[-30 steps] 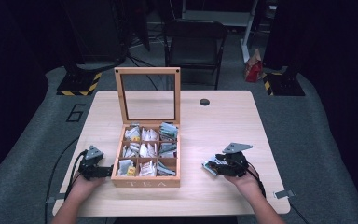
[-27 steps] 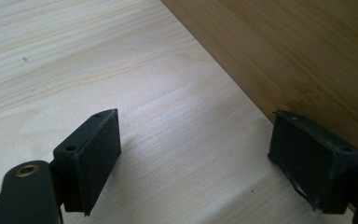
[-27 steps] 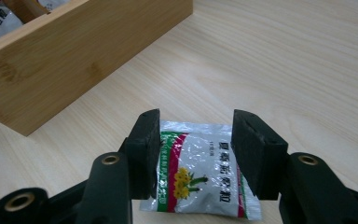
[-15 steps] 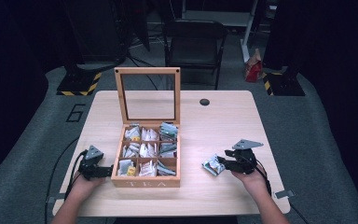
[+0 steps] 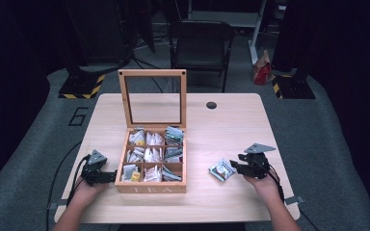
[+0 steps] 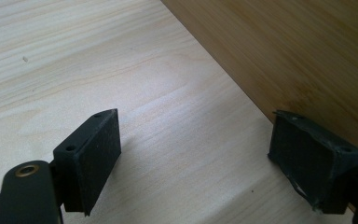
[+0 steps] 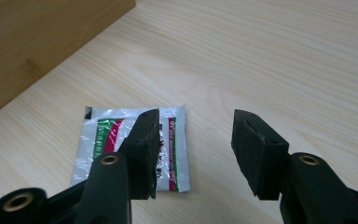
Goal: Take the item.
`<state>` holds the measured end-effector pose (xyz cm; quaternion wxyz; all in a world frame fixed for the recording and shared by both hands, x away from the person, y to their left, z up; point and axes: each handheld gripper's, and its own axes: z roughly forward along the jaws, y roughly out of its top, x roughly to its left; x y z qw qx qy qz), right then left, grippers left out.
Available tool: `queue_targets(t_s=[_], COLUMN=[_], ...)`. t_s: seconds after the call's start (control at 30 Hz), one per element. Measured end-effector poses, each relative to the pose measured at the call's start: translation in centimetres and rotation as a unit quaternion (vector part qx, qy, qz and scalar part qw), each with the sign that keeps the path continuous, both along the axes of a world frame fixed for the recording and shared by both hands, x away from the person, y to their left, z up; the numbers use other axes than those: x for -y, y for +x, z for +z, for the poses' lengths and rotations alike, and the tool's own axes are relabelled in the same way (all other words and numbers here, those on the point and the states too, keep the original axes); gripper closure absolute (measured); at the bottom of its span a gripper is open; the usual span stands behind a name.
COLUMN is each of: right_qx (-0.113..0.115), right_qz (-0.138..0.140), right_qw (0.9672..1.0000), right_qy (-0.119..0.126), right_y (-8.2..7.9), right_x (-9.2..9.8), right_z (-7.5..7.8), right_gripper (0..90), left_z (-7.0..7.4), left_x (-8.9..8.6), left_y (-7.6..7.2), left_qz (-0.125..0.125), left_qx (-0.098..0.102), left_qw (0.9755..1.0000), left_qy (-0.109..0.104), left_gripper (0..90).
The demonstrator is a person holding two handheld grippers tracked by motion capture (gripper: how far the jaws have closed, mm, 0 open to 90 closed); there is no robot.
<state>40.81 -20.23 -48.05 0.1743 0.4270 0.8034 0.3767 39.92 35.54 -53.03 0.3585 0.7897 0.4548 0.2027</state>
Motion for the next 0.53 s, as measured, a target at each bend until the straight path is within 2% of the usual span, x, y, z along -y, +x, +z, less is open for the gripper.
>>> queue_targets(t_s=[0.13, 0.3, 0.33, 0.37, 0.47, 0.53], right_qx=[-0.006, -0.012, -0.013, -0.011, -0.018, -0.01], right_qz=[-0.004, -0.012, -0.019, -0.011, -0.016, -0.014], right_qw=[0.9999, 0.9997, 0.9997, 0.9997, 0.9995, 0.9994], right_qy=[-0.012, -0.018, -0.013, -0.016, -0.02, -0.03], right_y=[0.3, 0.4, 0.4, 0.5, 0.4, 0.3], right_x=[0.3, 0.6, 0.6, 0.7, 0.7, 0.5], right_z=[-0.6, -0.9, -1.0, -1.1, -1.2, -1.2], right_gripper=[51.6, 51.7, 51.8, 51.8, 51.8, 51.5], left_z=[0.0, 0.0, 0.0, 0.0, 0.0, 0.0], left_x=[0.0, 0.0, 0.0, 0.0, 0.0, 0.0], left_y=[0.0, 0.0, 0.0, 0.0, 0.0, 0.0], left_qz=[0.0, 0.0, 0.0, 0.0, 0.0, 0.0], left_qx=[0.0, 0.0, 0.0, 0.0, 0.0, 0.0], left_qw=[1.0, 1.0, 1.0, 1.0, 1.0, 1.0], left_qy=[0.0, 0.0, 0.0, 0.0, 0.0, 0.0], left_gripper=[16.1, 16.1, 16.1, 16.1, 16.1, 16.1])
